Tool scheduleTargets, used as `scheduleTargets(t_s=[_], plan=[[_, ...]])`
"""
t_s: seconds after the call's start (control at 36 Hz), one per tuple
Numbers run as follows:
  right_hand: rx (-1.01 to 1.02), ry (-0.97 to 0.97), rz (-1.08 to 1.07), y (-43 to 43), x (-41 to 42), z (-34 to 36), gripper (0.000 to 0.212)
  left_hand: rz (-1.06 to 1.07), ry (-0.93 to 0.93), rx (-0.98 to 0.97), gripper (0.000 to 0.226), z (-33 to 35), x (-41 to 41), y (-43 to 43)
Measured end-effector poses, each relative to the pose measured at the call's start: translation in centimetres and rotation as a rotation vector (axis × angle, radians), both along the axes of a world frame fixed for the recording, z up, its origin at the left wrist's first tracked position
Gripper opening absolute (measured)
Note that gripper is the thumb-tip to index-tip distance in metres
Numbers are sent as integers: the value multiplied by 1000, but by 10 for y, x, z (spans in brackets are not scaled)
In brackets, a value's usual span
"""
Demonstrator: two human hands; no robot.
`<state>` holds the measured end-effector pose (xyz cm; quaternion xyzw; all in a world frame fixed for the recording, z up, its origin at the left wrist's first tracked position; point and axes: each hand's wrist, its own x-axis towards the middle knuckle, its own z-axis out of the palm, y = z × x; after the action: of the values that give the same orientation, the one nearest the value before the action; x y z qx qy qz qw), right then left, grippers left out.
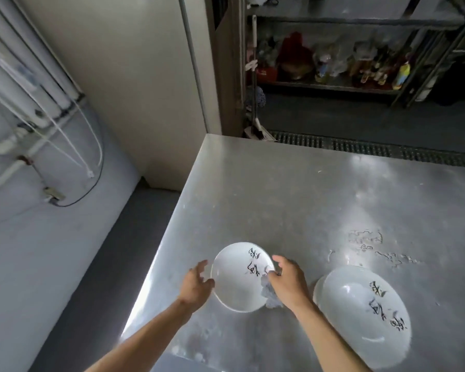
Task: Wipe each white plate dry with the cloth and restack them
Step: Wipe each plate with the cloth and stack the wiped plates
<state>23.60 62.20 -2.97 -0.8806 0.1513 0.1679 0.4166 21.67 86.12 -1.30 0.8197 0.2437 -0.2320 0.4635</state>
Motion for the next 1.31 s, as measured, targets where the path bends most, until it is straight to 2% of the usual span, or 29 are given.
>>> scheduleTargets(t_s=[0.14,0.25,0.58,0.75,0.81,0.92,1.0,1.14,1.31], plan=[[-67,112,31,20,-10,-19,24,182,115,-328,62,-6,-12,19],[-109,131,35,23,-14,-25,29,173,123,-379,61,-10,-14,23],[-119,99,-26,23,-9,-32,24,94,151,-327,63,-5,-2,21],[-92,116,-62,24,-9,-33,25,124,186,-382,61,-4,-1,26],[-85,109,-77,24,-8,-32,21,115,197,-402,56,3,-1,25],[-72,88,-101,25,-7,-28,19,69,206,-380,31,15,2,16],[-59,89,-123,26,-8,-26,23,32,193,-318,30,8,5,13],[-14,114,-182,26,-7,-25,20,84,212,-281,44,11,8,14],[17,127,-257,27,-8,-23,11,134,200,-266,22,13,14,15]])
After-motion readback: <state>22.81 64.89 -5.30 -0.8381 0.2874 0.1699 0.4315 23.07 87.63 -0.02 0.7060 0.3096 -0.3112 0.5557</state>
